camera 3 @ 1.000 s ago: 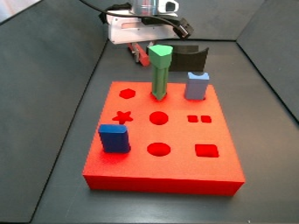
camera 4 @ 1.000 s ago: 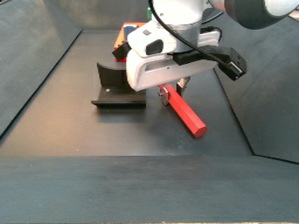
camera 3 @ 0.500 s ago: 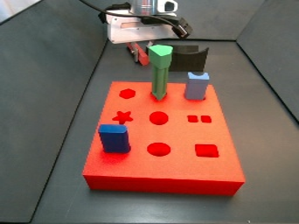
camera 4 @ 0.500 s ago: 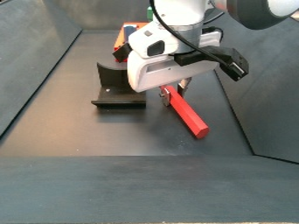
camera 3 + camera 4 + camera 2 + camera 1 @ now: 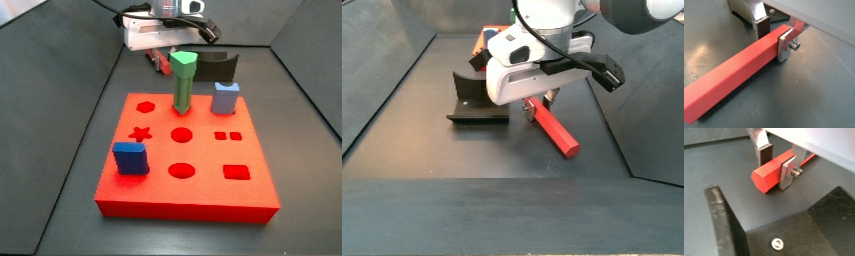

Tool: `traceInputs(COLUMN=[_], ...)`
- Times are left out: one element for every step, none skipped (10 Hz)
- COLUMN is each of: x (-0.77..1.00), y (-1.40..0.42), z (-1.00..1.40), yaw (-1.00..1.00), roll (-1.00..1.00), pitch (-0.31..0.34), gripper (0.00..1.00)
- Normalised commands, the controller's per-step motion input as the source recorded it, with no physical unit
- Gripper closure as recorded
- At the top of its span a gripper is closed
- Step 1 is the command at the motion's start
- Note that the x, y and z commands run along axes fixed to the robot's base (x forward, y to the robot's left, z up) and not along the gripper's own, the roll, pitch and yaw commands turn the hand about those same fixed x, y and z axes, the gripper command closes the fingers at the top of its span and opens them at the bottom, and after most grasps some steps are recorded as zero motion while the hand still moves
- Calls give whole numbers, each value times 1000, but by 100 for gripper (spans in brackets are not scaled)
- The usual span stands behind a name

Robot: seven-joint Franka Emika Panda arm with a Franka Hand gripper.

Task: Pick up the hexagon object. Move up. Place the hexagon object on the fixture. Regrasp the hexagon object. Move to above the board. Insert the hexagon object.
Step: Move up, then place the hexagon object on the fixture.

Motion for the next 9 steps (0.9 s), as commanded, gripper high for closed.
traceInputs(x=[0, -82, -90, -51, -31, 0, 1, -10, -14], y=[0, 5, 7, 9, 7, 0, -1, 1, 3], z=[833, 779, 672, 488, 334, 1000, 1000, 1000, 1000], yaw=[0, -30, -36, -37, -33, 0, 1, -5, -8], roll=[0, 5, 17, 38, 51, 0, 9, 30, 43], pitch=[0, 40, 47, 54, 64, 0, -1, 16, 21], gripper=[100, 100, 100, 100, 100, 100, 100, 100, 100])
